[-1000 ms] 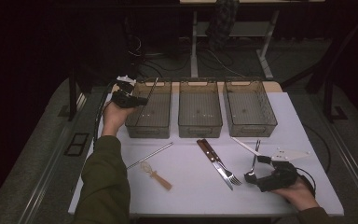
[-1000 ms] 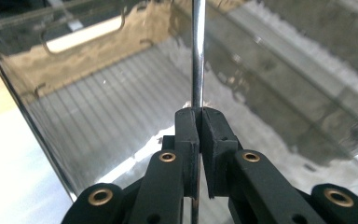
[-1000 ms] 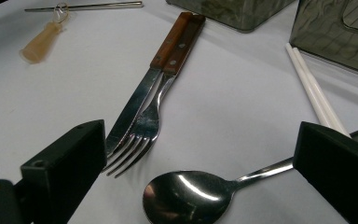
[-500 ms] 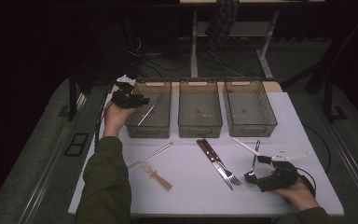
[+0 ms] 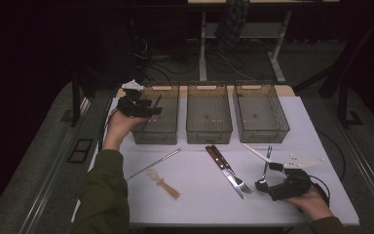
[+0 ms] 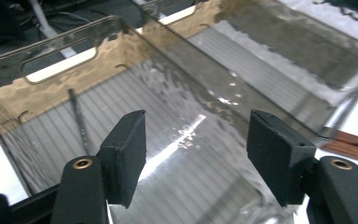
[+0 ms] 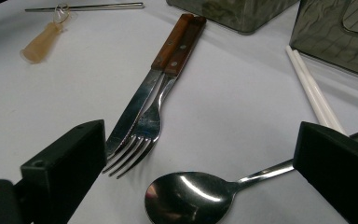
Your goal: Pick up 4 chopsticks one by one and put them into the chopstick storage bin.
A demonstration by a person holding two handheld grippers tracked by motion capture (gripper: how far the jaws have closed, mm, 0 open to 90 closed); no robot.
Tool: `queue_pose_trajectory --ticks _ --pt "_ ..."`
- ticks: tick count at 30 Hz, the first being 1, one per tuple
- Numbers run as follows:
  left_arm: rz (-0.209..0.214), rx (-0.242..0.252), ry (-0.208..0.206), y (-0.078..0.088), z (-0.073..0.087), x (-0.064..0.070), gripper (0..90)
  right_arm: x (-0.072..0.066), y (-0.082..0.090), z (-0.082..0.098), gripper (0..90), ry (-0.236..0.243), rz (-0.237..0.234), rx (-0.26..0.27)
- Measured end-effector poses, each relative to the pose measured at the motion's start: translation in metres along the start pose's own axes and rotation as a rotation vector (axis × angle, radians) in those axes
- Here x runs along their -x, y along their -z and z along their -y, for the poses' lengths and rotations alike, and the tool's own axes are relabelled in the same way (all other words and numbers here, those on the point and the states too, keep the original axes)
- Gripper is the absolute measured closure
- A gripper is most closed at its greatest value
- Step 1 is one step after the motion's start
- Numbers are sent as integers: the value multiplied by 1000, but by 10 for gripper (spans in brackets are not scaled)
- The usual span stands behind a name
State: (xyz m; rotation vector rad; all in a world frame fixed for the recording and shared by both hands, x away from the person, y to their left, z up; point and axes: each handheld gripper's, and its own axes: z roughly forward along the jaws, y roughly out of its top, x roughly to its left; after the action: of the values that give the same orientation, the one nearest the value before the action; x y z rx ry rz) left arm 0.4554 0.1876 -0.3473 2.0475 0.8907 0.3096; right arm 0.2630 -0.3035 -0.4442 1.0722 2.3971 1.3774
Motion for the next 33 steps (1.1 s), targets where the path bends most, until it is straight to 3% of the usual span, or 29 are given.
queue_pose_trajectory --ticks 10,17,23,29,33 --pt "35 -15 -54 19 17 29 318 0 0 -1 26 8 0 0" --pt "46 -20 -81 23 43 48 279 -2 -2 -1 26 14 -10 3" --pt "59 -15 -73 22 68 56 264 -2 -7 -2 26 9 -38 19" --pt "71 9 -63 25 86 65 258 0 -9 -2 26 15 -41 11" --pt "73 -1 -63 27 99 72 264 0 -9 -2 26 5 -46 12"
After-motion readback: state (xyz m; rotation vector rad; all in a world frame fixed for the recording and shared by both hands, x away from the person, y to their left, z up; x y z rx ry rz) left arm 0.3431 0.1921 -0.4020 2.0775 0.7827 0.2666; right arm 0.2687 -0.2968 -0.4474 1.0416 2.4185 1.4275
